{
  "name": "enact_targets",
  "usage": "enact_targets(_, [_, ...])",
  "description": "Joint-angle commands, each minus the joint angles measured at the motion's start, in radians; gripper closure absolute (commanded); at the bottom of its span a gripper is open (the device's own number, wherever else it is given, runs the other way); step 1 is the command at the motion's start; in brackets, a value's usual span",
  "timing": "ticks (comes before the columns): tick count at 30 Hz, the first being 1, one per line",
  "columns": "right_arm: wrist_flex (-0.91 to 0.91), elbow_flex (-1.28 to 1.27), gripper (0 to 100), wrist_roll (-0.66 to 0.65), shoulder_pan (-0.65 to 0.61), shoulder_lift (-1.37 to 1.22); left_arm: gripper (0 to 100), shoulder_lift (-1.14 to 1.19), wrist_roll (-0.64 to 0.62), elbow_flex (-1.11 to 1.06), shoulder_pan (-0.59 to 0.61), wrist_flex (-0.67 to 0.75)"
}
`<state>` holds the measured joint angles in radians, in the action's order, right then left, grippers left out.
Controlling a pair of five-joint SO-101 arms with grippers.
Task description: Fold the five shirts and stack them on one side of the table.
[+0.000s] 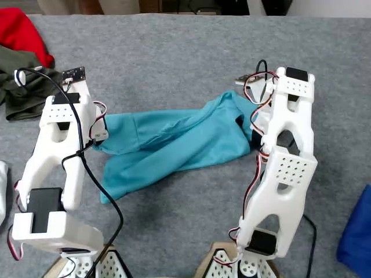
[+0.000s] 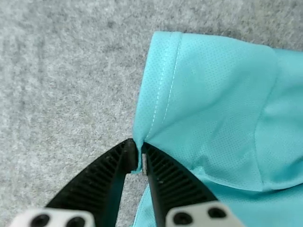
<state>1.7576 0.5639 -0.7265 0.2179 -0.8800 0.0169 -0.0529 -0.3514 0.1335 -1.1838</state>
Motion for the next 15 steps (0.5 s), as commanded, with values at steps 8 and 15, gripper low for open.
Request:
enact_targets(8, [0.025, -0.002, 74.5, -0.009, 0.028, -0.071, 98, -0.039, 0.005, 0.003, -0.008, 0.009])
enact_targets(15, [0.025, -0.002, 74.5, -0.009, 0.028, -0.071, 98, -0.042, 0.005, 0.005, -0.011, 0.009])
